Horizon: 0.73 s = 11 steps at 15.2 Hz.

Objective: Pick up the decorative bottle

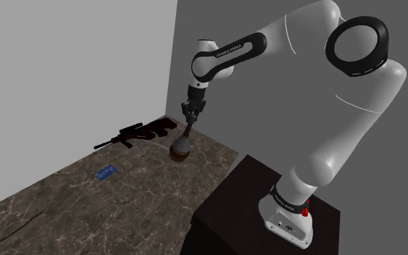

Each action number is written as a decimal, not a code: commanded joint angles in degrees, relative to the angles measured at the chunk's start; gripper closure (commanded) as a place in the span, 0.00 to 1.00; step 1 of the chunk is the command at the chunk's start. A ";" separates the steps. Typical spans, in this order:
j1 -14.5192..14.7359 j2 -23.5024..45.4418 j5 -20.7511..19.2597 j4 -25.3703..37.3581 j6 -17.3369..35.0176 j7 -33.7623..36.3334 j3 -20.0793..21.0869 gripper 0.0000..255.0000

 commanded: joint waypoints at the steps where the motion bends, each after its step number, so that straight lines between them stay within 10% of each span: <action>1: 0.00 0.00 0.01 0.00 0.00 0.00 0.01 1.00; 11: -0.05 -2.95 -0.10 3.07 -6.02 0.31 -0.05 1.00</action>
